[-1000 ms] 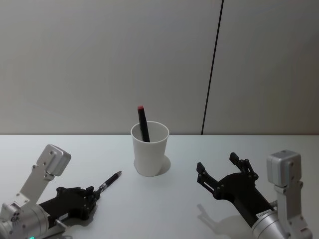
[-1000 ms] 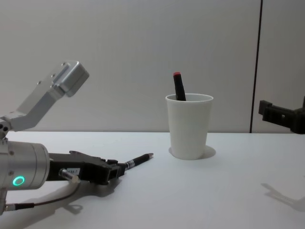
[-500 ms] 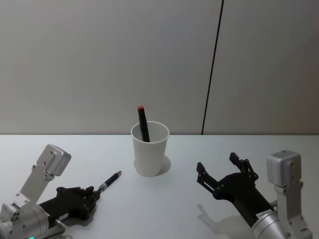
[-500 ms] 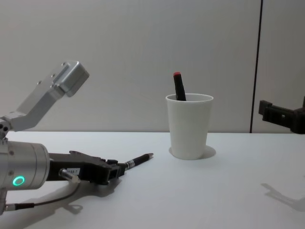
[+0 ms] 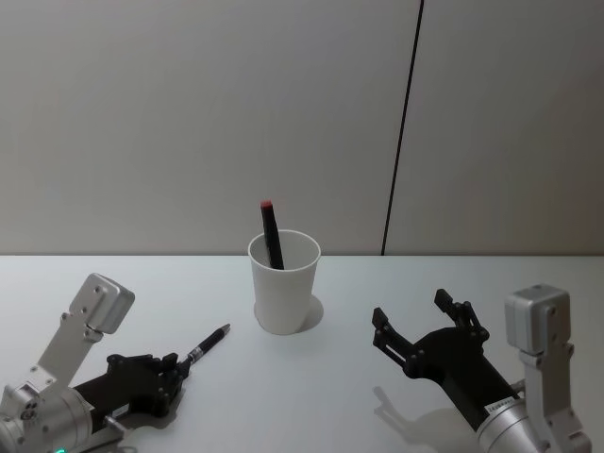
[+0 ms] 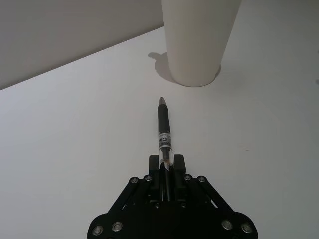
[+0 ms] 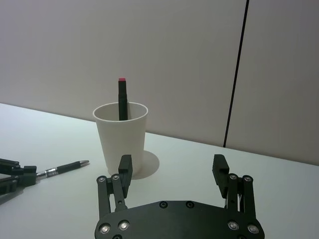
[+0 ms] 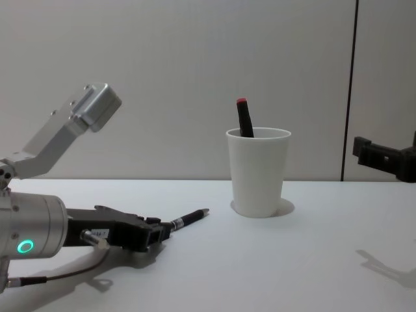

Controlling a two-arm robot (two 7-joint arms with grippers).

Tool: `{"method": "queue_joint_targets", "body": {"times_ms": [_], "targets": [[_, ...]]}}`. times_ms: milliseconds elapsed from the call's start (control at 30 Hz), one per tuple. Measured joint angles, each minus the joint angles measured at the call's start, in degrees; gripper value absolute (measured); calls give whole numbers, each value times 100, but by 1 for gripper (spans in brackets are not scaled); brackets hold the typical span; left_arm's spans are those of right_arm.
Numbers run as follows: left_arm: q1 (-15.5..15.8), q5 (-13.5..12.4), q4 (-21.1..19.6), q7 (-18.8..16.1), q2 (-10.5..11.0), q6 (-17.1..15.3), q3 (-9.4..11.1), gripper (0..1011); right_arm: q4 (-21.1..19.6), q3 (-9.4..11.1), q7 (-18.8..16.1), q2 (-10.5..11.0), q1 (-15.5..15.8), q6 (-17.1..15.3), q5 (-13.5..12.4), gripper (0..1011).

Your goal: Place the pen into the pen holder.

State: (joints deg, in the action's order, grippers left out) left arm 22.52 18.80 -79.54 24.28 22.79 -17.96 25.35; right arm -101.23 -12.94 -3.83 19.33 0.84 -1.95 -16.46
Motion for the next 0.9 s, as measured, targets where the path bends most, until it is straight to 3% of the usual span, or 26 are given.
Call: {"method": "queue_joint_targets", "body": {"times_ms": [633,900], "targets": [[16,3,19,35,18,22,8,174,0,0,0,0,0,0,0,1001],[265,9,431,423,145,392,48,174,0,0,0,0,0,0,0,1001]]}}
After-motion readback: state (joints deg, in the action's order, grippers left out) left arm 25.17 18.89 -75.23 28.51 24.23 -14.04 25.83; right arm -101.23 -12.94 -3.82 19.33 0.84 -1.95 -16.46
